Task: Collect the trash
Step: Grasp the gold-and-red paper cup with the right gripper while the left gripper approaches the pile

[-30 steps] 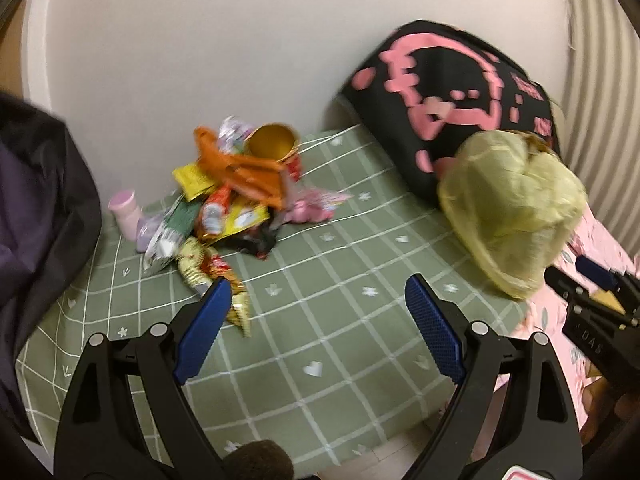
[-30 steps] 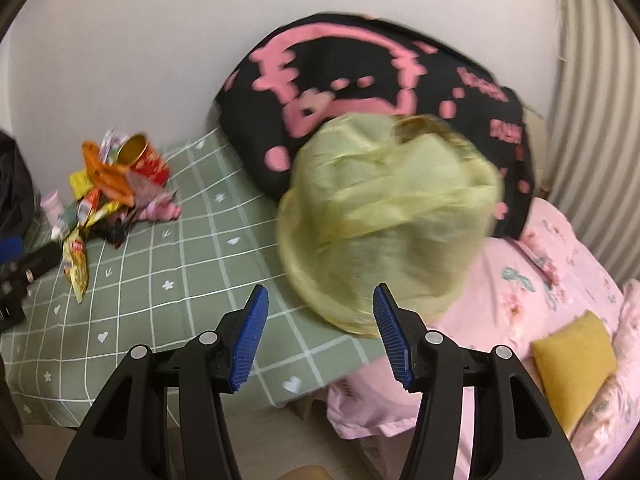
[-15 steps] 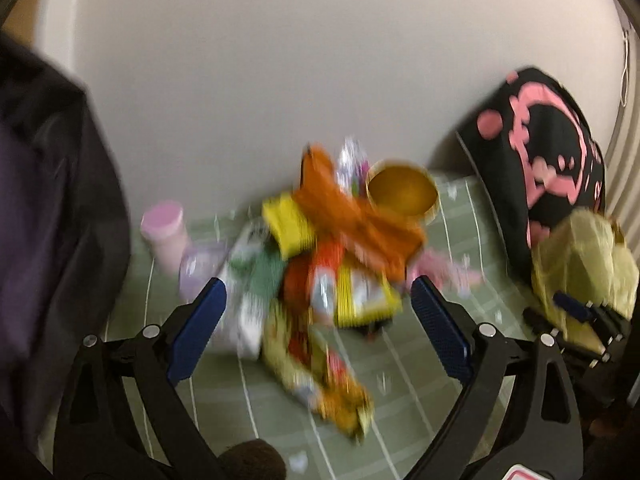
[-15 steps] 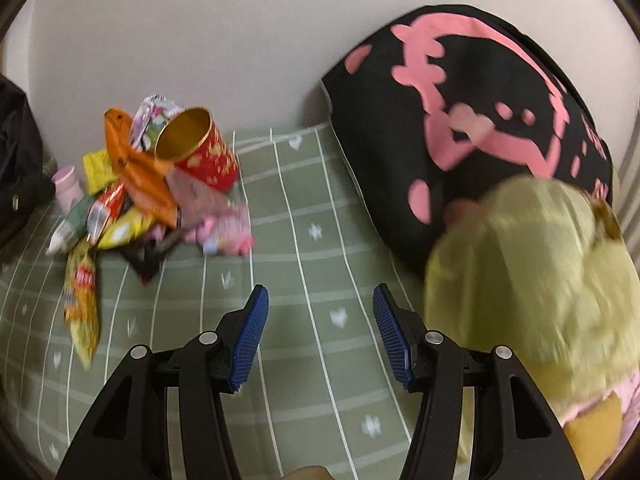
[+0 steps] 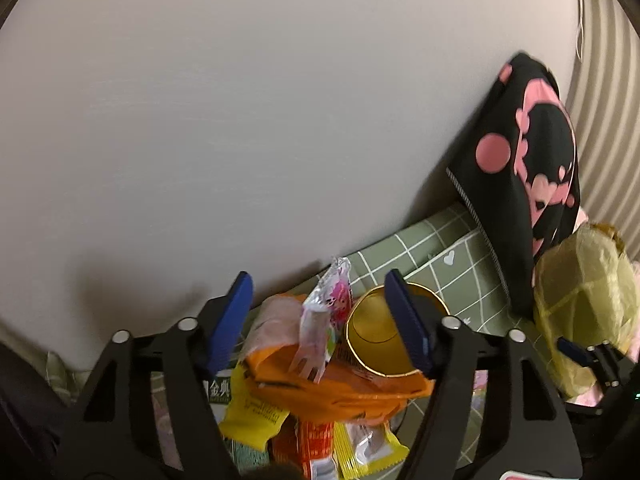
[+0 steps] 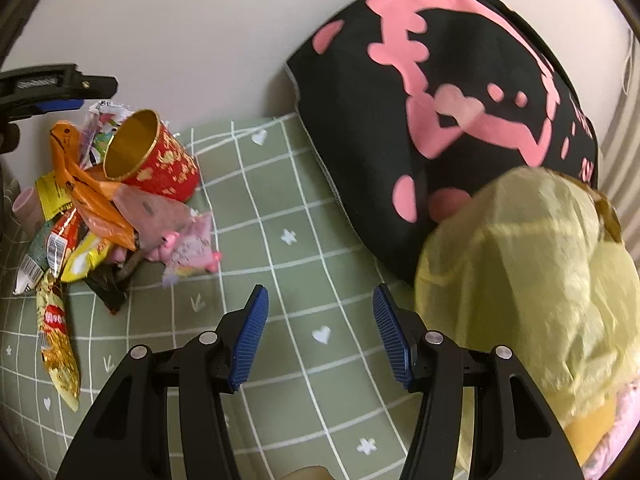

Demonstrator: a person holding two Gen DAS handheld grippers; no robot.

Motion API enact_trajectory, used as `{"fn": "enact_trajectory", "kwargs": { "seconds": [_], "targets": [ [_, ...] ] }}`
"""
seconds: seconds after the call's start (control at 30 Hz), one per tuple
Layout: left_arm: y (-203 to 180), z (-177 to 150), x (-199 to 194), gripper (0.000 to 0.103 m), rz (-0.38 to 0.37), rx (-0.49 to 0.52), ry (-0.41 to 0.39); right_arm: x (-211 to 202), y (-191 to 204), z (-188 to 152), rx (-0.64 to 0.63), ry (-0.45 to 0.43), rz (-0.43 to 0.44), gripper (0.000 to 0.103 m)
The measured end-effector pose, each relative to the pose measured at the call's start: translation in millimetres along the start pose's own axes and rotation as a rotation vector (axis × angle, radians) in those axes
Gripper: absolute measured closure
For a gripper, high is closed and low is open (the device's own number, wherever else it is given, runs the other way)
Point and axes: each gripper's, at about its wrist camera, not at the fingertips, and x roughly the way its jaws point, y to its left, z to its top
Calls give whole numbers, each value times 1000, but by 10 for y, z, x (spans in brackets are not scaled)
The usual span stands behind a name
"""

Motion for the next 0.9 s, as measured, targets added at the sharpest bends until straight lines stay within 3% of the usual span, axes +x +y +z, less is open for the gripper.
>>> {"fn": "enact_trajectory", "kwargs": {
  "seconds": [0.17,0.33,0.57,0.67,0.77,0.87,0.9],
  "targets": [
    [28,-46,46,45,-25,-49,33,-69,-79,0,9,-16,18,51],
    [82,-157,-82,45,28,-78,30,-76,13,152,-21,-52,95,51],
    [378,-169,-334,45,66,-174,3,-1,427,775,-23,-125,298,52],
    [432,-139,-394,45,102,-155,-14,112,675,1009,-80,-143,297,58],
    [503,-114,-405,45,92,-163,-13,281,844,1159,-104,-123,319,61],
    [533,-113,-383,45,77,-158,-10,468,967,1211,-146,-67,301,71],
    [536,-115,-369,45,69,-156,-8,520,989,1198,-152,-47,307,78]
  ]
}}
